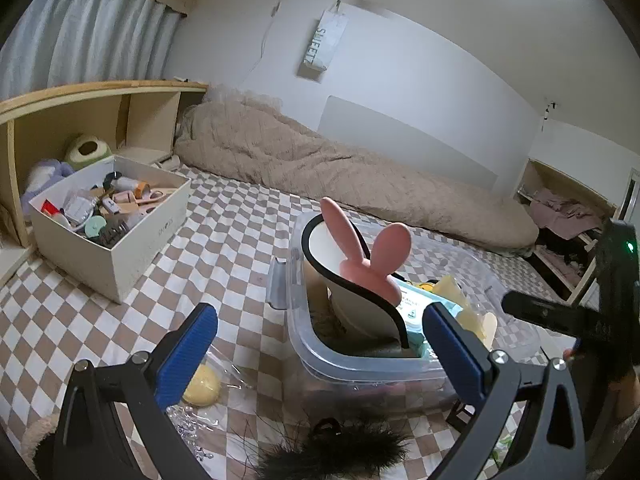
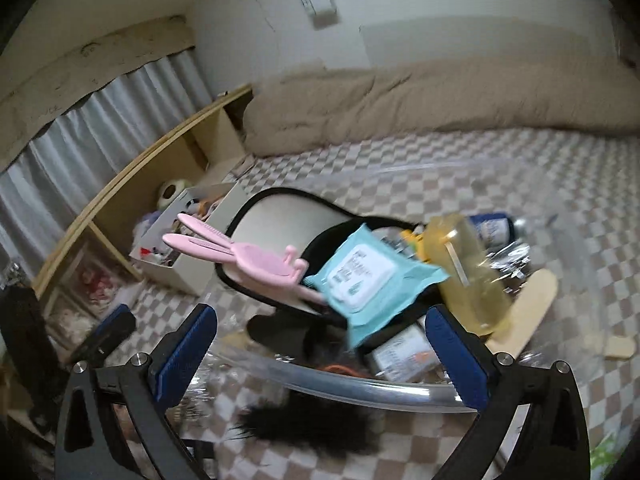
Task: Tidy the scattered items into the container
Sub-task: 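Move the left tool down to the black fluffy clip beside the box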
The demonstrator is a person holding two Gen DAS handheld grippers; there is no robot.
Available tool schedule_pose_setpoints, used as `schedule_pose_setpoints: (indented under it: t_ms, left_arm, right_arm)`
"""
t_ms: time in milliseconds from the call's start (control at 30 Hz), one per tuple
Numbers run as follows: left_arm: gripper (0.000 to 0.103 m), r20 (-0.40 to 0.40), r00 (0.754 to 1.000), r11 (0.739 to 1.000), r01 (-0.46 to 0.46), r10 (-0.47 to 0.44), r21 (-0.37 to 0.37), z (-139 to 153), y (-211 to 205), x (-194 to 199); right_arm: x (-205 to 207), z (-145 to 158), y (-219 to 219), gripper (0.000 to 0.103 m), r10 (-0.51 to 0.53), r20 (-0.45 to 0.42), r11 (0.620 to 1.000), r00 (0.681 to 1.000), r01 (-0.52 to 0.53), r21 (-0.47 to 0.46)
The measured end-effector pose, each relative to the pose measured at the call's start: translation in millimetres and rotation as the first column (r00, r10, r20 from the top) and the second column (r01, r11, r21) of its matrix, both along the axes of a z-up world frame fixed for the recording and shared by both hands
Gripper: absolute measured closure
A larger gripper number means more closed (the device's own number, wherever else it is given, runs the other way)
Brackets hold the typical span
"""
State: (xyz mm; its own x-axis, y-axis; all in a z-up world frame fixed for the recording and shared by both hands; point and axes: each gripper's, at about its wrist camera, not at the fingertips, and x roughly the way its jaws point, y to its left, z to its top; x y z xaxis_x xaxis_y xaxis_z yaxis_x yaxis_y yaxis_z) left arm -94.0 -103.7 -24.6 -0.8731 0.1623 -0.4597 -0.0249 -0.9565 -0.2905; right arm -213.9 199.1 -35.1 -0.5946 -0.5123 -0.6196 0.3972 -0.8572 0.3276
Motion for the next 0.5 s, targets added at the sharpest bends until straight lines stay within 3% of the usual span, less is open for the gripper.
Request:
schedule_pose_setpoints:
  t_ms: [233,500]
  left_arm:
    - [0.000,-0.011,1.000,1.000,0.009,-0.009,-0.021,1.8,10.5,2.6]
    - [0.000,-0.028,0.999,0.997,0.032,-0.034,-0.065,5.3,30.3,10.0]
  right_arm:
    - [24.4,-2.3,12.4,0.000,-0.015,-0.119,0.999,0.993,0.020,0.036]
    - [50.1,4.8,37.7,0.000,-0.068,-0.237,0.997,0.969,0.055,-0.058]
